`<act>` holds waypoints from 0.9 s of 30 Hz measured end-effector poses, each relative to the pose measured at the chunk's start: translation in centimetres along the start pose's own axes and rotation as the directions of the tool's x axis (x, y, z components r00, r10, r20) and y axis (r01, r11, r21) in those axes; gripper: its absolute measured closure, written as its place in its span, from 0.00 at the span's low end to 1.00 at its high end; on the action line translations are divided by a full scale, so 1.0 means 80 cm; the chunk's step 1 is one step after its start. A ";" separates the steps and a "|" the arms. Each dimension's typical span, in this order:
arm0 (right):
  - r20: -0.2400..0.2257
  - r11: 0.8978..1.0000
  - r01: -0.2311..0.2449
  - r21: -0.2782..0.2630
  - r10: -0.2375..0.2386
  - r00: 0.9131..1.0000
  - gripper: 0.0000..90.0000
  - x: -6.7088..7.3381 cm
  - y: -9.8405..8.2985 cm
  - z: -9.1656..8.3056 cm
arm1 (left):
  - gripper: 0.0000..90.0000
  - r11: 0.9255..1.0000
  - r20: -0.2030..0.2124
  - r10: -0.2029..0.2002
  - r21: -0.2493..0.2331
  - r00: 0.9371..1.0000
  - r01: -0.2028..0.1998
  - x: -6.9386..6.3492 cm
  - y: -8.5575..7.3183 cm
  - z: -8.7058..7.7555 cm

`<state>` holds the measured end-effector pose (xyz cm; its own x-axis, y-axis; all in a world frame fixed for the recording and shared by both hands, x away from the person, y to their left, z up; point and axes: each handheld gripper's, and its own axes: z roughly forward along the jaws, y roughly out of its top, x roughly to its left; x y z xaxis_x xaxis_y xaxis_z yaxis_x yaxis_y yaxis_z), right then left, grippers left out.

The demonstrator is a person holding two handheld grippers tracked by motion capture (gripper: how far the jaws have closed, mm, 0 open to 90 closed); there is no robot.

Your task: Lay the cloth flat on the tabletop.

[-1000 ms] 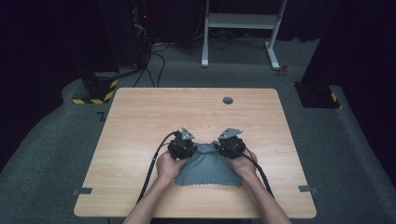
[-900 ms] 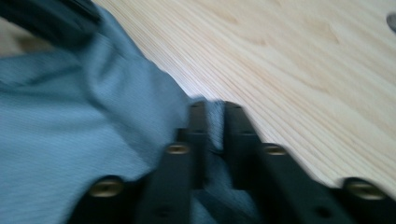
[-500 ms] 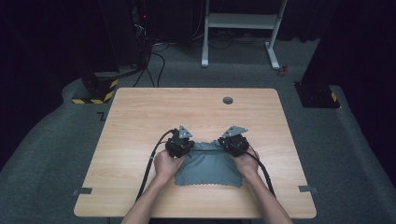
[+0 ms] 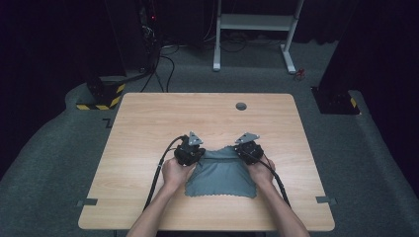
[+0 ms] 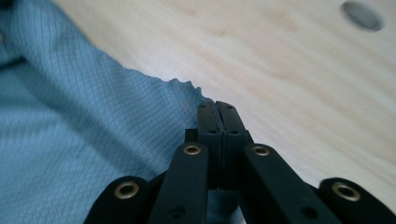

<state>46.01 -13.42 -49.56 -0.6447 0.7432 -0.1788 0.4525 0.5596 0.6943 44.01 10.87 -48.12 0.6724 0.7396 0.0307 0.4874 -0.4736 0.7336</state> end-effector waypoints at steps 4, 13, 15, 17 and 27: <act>0.024 0.999 -0.026 -0.033 0.027 0.999 1.00 -0.009 0.001 -0.007 | 1.00 1.000 -0.021 -0.018 -0.018 1.000 0.017 0.005 0.009 0.002; 0.076 0.994 -0.112 0.001 0.111 0.991 1.00 -0.030 -0.008 0.010 | 0.92 0.995 -0.110 -0.098 0.003 0.989 0.099 0.025 0.012 0.036; 0.086 0.992 -0.122 0.017 0.120 0.989 0.99 -0.032 -0.011 0.017 | 0.83 0.994 -0.111 -0.112 -0.001 0.988 0.113 0.026 0.010 0.032; 0.083 0.990 -0.138 0.029 0.135 0.987 0.98 -0.035 -0.015 0.021 | 0.78 0.995 -0.116 -0.096 -0.005 0.989 0.096 0.026 0.007 0.025; 0.033 0.990 -0.140 -0.019 0.141 0.990 0.83 -0.033 -0.014 -0.002 | 0.64 0.991 -0.115 -0.128 0.011 0.985 0.131 0.034 -0.022 0.003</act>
<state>47.12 -16.10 -49.79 -0.5538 0.8263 -0.1024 0.5266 0.4429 0.7257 45.08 13.60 -49.47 0.5353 0.8445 0.0144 0.5768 -0.3780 0.7241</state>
